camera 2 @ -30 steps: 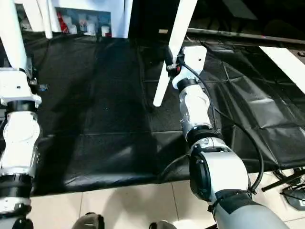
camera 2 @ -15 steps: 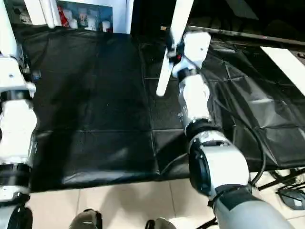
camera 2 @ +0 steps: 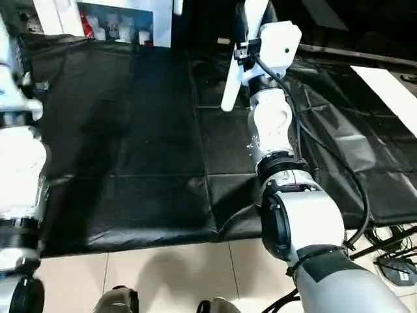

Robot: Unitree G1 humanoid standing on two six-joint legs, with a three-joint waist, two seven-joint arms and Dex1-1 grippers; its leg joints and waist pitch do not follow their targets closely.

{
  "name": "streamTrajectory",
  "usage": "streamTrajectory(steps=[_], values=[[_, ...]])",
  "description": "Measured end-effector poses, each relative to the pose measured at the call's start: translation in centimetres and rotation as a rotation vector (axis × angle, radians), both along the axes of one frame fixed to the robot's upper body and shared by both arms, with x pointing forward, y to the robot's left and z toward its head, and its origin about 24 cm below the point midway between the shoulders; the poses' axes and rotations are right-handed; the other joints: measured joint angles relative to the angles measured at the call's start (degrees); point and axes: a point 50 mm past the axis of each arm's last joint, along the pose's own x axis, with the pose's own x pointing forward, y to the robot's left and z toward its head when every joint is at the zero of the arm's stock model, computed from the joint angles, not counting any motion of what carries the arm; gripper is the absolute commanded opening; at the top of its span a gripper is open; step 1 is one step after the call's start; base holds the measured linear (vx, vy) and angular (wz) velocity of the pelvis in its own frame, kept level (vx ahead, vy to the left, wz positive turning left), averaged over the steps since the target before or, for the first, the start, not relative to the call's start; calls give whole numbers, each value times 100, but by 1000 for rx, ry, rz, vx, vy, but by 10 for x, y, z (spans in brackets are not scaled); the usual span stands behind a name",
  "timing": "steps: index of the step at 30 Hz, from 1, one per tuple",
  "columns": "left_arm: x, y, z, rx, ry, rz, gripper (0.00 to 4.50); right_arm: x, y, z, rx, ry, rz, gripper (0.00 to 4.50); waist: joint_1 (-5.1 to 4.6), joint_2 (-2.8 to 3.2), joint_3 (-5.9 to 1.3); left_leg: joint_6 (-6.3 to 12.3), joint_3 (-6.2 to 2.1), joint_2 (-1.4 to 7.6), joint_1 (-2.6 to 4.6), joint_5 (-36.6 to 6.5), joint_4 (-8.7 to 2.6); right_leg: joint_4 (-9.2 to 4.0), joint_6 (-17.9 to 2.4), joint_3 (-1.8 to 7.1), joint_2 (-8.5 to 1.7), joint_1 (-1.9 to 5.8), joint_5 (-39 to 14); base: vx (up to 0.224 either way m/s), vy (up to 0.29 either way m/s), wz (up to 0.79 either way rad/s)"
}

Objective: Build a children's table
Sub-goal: Flip table

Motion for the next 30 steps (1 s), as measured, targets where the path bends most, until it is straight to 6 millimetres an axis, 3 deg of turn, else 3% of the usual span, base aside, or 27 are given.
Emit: streamTrajectory(steps=[10, 21, 24, 27, 30], values=[[-27, 2, -28, 23, 68, -32, 159, -21, -10, -31, -25, -39, -22, 167, 34, -6, 2, -10, -2, -1, -9, -5, 11, -14, 28, 0, -3, 6, 19, 0, 0, 0], [-35, -9, -35, 36, 89, -87, 159, -52, -26, -49, -1, -104, -88, 167, -9, -2, 4, -24, -2, 0, 1, 11, 6, -18, 51, 10, 0, 9, 43, 0, 0, 0], [-43, -13, -43, 48, 116, -105, 159, -69, -32, -65, -17, -90, -109, 167, 0, 0, 1, -23, 0, -1, 17, 8, -3, -29, 51, 13, 1, 23, 41, 0, 0, 0], [-51, -11, -53, 111, 159, -93, 159, -78, -33, -92, -200, -9, -86, 157, -47, -1, -1, -29, 0, 0, 29, 14, 3, -27, 58, 20, 3, 31, 56, 0, 0, 0], [-53, -22, -53, 210, 148, -149, 159, -77, -31, -96, -214, 18, -73, 121, -142, 3, -2, -31, -4, -1, 67, 14, 2, -45, 87, 19, 2, 63, 64, 0, 0, 0]])
